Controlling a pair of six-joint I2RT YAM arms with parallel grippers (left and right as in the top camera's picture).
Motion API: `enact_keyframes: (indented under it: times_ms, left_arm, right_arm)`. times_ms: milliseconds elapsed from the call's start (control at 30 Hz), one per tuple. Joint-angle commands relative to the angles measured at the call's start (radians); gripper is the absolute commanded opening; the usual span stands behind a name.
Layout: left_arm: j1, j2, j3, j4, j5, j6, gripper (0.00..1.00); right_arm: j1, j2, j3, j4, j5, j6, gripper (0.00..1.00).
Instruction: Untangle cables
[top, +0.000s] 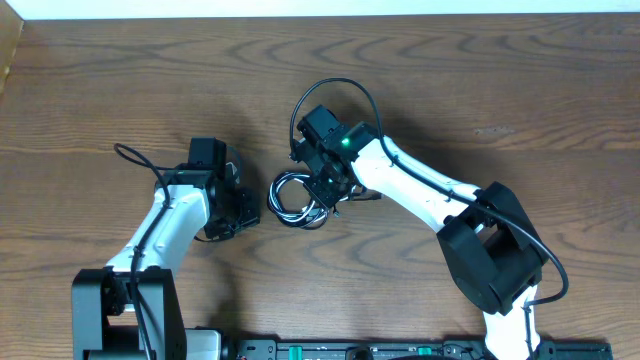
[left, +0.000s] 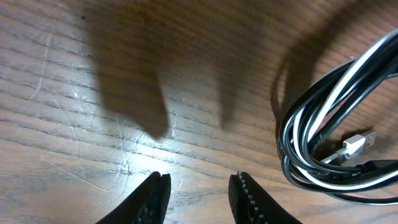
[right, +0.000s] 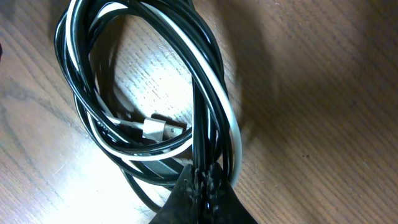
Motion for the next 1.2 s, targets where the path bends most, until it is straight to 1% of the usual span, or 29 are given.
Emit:
enact_keyframes:
  times_ms: [0, 200, 267, 333, 400, 533, 700, 833, 1033, 1167]
  left_arm:
    - [0.005, 0.006, -0.013, 0.002, -0.007, 0.01, 0.36]
    - [0.005, 0.006, -0.013, 0.005, 0.024, 0.015, 0.36]
    - [0.005, 0.006, -0.013, 0.013, 0.075, 0.058, 0.35]
    - [0.005, 0.006, -0.013, 0.021, 0.136, 0.104, 0.33]
    - [0.005, 0.006, -0.013, 0.024, 0.159, 0.12, 0.33]
    - [0.005, 0.006, -0.013, 0.024, 0.159, 0.119, 0.33]
    - [0.005, 0.006, -0.013, 0.024, 0.16, 0.119, 0.34]
    - [0.005, 0.006, -0.013, 0.023, 0.159, 0.119, 0.34]
    - [0.005, 0.006, -0.013, 0.023, 0.15, 0.119, 0.34]
    - [0.005, 0.006, -0.013, 0.023, 0.15, 0.119, 0.34]
  right_arm:
    - [0.01, 0.003, 0.018, 0.003, -0.007, -0.02, 0.01]
    - [0.012, 0.003, 0.018, 0.007, -0.016, -0.021, 0.01]
    - [0.013, 0.003, 0.018, 0.011, -0.039, -0.021, 0.01]
    - [0.013, 0.003, 0.018, 0.016, -0.112, -0.021, 0.01]
    - [0.011, 0.003, 0.018, 0.018, -0.174, -0.021, 0.01]
    - [-0.002, 0.003, 0.018, 0.015, -0.245, -0.052, 0.01]
    - [-0.015, 0.003, 0.016, 0.011, -0.262, -0.064, 0.01]
    - [-0.015, 0.003, 0.016, 0.011, -0.36, -0.105, 0.01]
    - [-0.014, 0.003, 0.016, 0.01, -0.372, -0.104, 0.01]
    - [-0.018, 0.003, 0.016, 0.011, -0.423, -0.104, 0.01]
